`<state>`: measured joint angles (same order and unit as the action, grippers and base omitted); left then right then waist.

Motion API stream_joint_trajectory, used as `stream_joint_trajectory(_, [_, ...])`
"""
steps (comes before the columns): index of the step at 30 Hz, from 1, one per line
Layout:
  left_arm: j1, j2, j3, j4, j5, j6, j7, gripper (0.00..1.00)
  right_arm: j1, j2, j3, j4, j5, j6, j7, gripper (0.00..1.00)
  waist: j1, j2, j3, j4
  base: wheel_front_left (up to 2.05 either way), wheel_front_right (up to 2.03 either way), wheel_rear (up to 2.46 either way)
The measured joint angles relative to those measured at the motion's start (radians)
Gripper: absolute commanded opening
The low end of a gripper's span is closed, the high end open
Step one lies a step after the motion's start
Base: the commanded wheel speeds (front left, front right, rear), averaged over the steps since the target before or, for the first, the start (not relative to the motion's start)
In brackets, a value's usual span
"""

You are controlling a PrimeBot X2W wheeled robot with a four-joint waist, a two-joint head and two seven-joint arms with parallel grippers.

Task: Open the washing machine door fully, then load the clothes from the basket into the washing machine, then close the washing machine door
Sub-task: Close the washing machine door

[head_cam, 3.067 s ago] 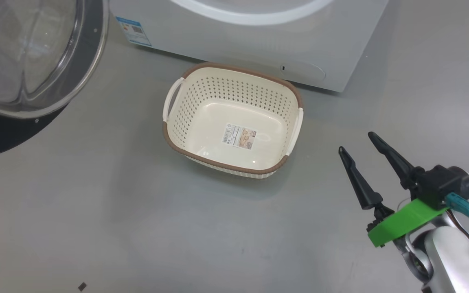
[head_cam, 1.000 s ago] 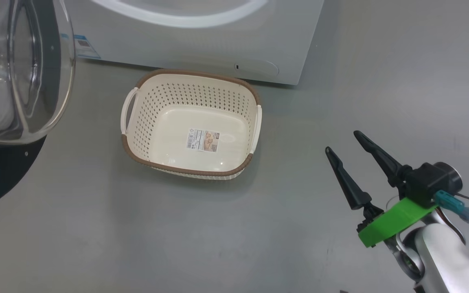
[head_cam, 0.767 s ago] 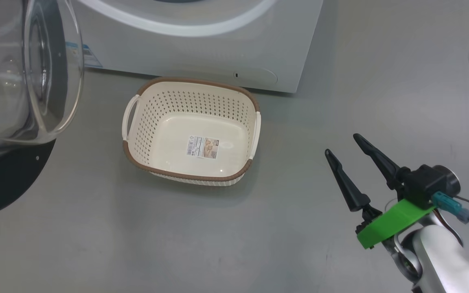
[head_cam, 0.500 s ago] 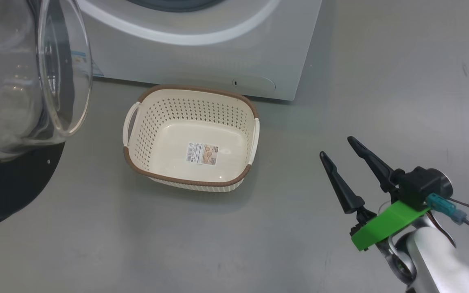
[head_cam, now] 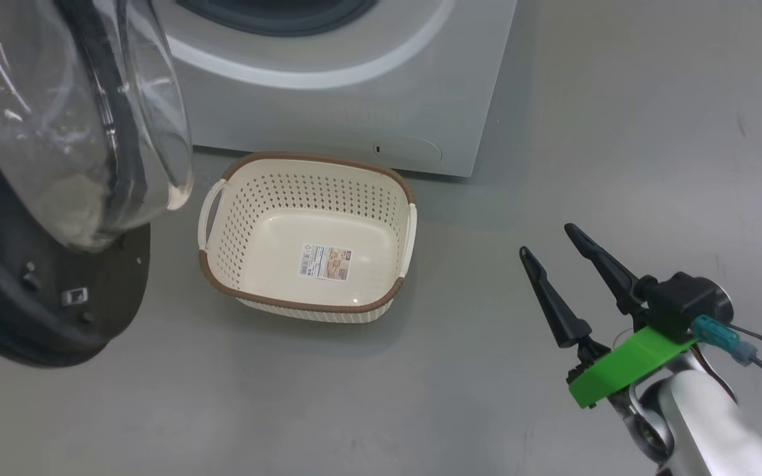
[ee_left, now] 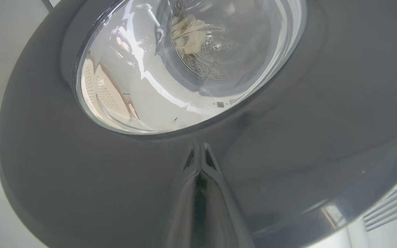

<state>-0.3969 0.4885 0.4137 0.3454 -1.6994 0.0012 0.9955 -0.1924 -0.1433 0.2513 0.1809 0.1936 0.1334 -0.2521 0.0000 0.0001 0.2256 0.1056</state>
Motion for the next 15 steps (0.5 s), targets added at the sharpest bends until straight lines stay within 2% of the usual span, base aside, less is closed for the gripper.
stream_joint_trajectory(6, [0.036, -0.038, -0.033, -0.095, 0.0, 0.026, 0.018, 0.0, 0.0, 0.015, -0.002, -0.001, 0.0, 0.0, 0.0, 1.0, 0.0, 0.0, -0.012, -0.008, 0.0, 0.0, 0.0])
stream_joint_trajectory(15, [0.07, -0.124, -0.075, -0.169, -0.01, 0.027, 0.017, 0.0, 0.001, 0.023, -0.008, -0.002, 0.0, 0.0, 0.0, 1.0, 0.0, 0.0, -0.023, -0.033, 0.0, 0.0, 0.0])
